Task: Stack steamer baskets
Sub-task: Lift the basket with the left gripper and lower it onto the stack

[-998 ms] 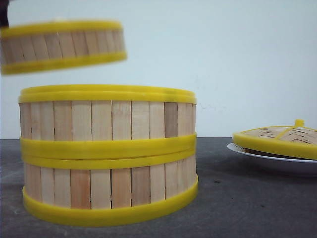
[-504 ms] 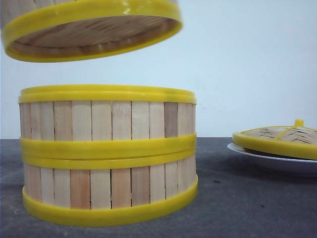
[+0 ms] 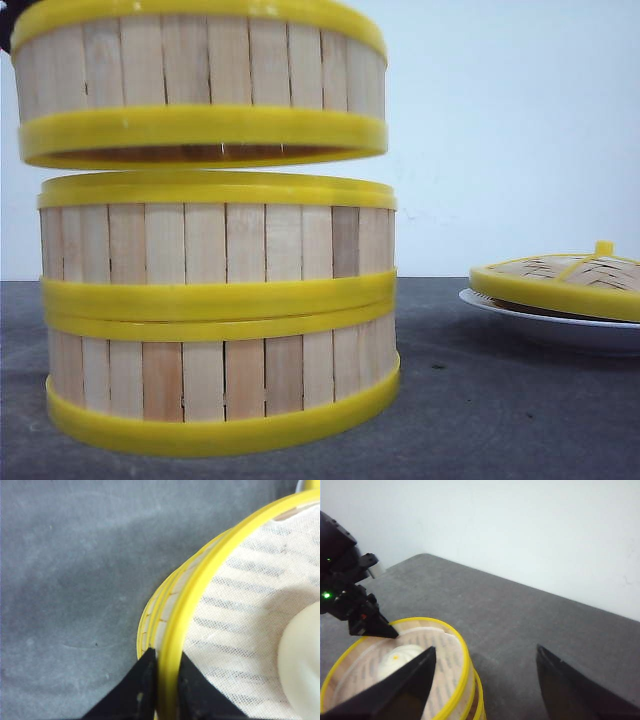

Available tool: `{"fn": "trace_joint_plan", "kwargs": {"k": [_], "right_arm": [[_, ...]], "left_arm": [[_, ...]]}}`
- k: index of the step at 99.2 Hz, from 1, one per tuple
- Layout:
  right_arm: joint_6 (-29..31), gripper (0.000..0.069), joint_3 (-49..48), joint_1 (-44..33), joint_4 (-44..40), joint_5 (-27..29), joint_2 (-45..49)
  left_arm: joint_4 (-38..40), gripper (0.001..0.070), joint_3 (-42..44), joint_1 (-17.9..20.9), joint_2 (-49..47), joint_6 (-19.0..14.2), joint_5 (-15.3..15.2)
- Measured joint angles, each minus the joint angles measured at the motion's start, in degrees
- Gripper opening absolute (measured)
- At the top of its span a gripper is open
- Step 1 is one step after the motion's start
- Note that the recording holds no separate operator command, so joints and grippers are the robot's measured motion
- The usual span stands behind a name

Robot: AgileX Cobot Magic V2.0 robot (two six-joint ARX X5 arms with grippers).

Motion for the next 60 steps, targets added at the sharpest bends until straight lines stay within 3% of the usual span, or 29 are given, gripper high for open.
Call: {"fn": "trace_joint_plan", "kwargs": {"k": [60], "right_arm": [[0.72,0.0393,0.0,0.0,-0.02,-0.11,0.0]], "left_arm": [[2.36,0.0018,0.0,0.0,2.95,-0.26,0.0]]}}
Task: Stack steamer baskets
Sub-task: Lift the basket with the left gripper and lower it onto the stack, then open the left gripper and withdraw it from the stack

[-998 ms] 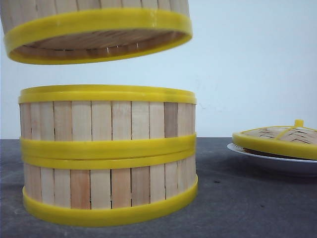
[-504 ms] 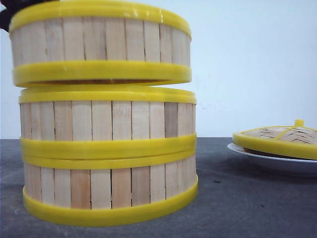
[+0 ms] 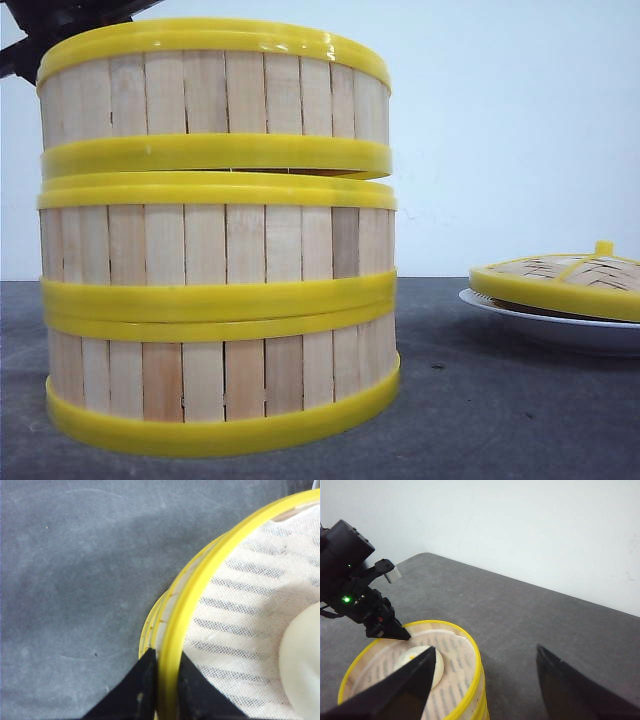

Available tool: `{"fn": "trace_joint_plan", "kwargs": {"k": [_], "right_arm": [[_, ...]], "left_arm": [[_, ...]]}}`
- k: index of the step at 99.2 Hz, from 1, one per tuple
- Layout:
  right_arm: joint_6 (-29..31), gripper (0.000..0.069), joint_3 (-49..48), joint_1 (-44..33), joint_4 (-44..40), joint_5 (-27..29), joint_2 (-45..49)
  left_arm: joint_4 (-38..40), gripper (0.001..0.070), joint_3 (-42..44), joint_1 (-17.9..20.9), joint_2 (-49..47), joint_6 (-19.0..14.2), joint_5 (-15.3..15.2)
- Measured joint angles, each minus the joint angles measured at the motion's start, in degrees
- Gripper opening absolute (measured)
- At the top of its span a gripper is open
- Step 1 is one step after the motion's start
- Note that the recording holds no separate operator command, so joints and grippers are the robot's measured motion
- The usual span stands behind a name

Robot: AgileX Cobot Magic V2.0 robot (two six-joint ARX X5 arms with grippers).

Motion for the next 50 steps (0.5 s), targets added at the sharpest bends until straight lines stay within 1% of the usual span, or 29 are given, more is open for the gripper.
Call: {"fn": "trace_joint_plan", "kwargs": {"k": [50], "right_arm": [[0.0,0.0393,0.0,0.0,0.0,0.15,0.0]], "left_arm": [[-1.33,0.0018,0.0,-0.37,1.09,-0.22,0.22]]}}
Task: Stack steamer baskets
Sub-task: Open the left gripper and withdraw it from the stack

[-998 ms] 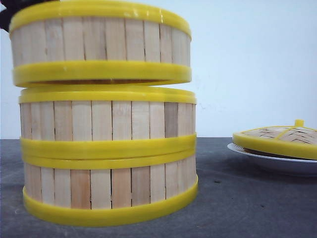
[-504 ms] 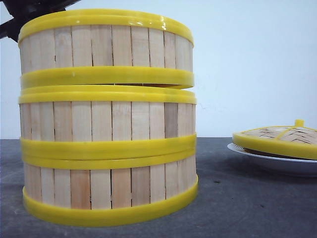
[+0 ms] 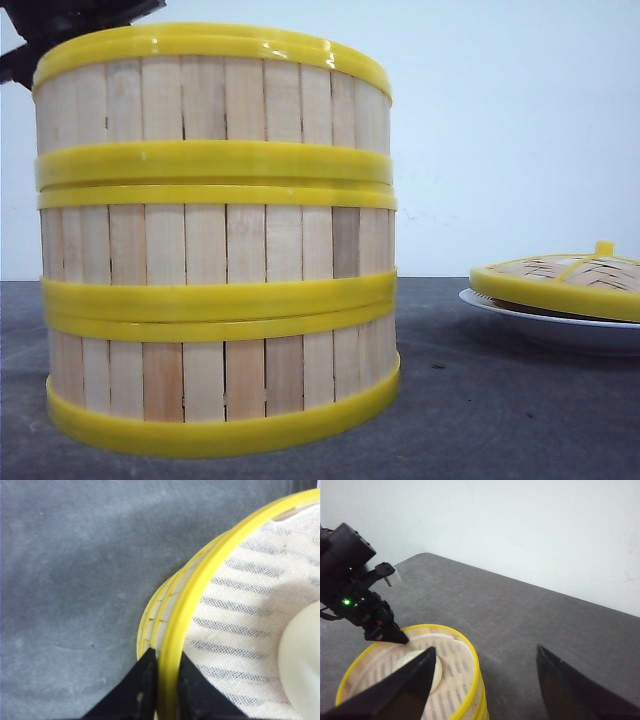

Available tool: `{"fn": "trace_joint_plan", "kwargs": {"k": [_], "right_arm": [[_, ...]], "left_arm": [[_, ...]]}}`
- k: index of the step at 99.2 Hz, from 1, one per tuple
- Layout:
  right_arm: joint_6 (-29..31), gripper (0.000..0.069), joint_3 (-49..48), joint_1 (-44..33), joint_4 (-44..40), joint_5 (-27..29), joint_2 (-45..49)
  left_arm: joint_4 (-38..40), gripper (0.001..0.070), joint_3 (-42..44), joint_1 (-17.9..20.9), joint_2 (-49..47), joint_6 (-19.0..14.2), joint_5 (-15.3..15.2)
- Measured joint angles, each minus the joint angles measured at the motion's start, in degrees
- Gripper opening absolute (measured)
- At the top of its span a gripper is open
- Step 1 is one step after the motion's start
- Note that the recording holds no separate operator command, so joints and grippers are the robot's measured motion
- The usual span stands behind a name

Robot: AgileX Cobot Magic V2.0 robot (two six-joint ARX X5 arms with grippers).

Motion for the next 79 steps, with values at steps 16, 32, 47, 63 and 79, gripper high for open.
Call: {"fn": "trace_joint_plan", "kwargs": {"k": [16,32,47,63,79], "right_arm": [[0.0,0.0393,0.0,0.0,0.0,0.0,0.0],[0.0,0.0393,0.0,0.0,0.0,0.0,0.0],[0.0,0.0393,0.0,0.0,0.0,0.0,0.0],[0.0,0.0393,0.0,0.0,-0.37,0.0,0.0],[0.0,0.0411,0.0,0.0,-1.53,0.0,0.0]], "left_arm": [[0.37,0.0018,0.0,-0.37,0.44,0.02,-0.04],[0.48,0.0018,0.5,-0.46,1.18,0.02,0.0],[1.07,0.0018,0.66,-0.48,1.55,0.02,0.09],[2.16,0.0083,0.66,-0.5,1.97,-0.24,0.66],[2.67,0.0213,0.63,-0.74,2.6,-0.48,0.72]]}}
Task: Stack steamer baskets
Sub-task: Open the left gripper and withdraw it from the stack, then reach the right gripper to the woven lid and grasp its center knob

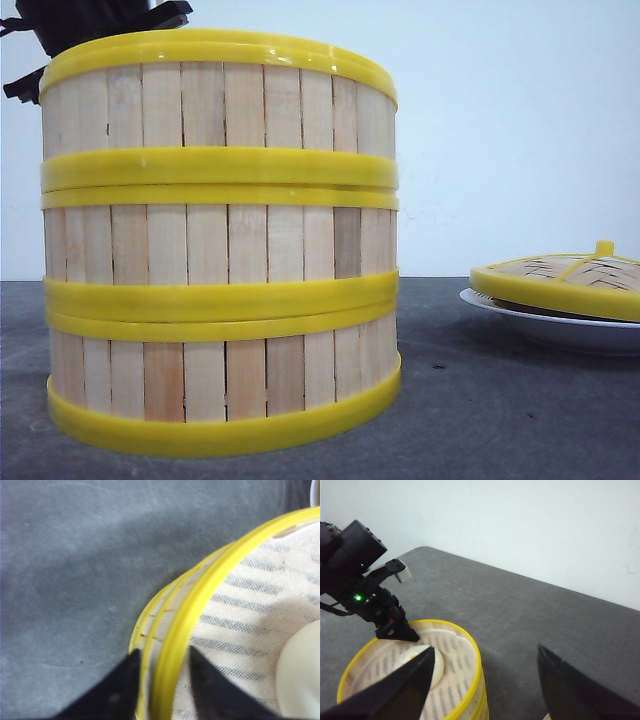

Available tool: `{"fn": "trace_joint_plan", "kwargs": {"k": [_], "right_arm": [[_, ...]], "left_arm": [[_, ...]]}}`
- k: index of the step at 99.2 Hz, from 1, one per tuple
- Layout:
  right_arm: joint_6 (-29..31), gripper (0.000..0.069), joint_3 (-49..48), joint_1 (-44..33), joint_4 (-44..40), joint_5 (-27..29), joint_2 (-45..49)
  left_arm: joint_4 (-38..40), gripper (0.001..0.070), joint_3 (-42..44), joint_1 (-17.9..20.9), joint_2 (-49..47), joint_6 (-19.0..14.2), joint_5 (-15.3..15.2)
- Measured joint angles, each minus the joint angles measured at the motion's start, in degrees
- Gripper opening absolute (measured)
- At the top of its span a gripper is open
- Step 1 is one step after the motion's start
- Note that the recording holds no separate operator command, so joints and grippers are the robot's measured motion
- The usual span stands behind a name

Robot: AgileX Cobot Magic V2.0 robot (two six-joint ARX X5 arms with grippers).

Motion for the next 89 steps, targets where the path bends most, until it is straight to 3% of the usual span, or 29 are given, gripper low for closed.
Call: {"fn": "trace_joint_plan", "kwargs": {"k": [24,35,45,65,89], "right_arm": [[0.0,0.0431,0.0,0.0,-0.48,0.0,0.0],[0.02,0.0509,0.0,0.0,-1.49,0.85,0.0],[0.04,0.0551,0.0,0.0,-2.8,3.15,0.15],[0.07,0.0563,0.07,-0.22,-6.54,8.72,2.1],[0.17,0.0555,0.07,-4.9,-10.05,8.87,7.91]], "left_arm": [[0.48,0.0236,0.0,0.0,-0.07,-0.13,0.0],[2.38,0.0236,-0.04,0.0,-2.01,-0.13,0.0],[6.23,0.0236,-0.11,0.0,-6.97,-0.15,0.0],[14.38,0.0236,-0.09,0.0,-20.61,-0.17,0.0],[12.17,0.0236,-0.09,0.0,-32.79,-0.17,-0.13]]}}
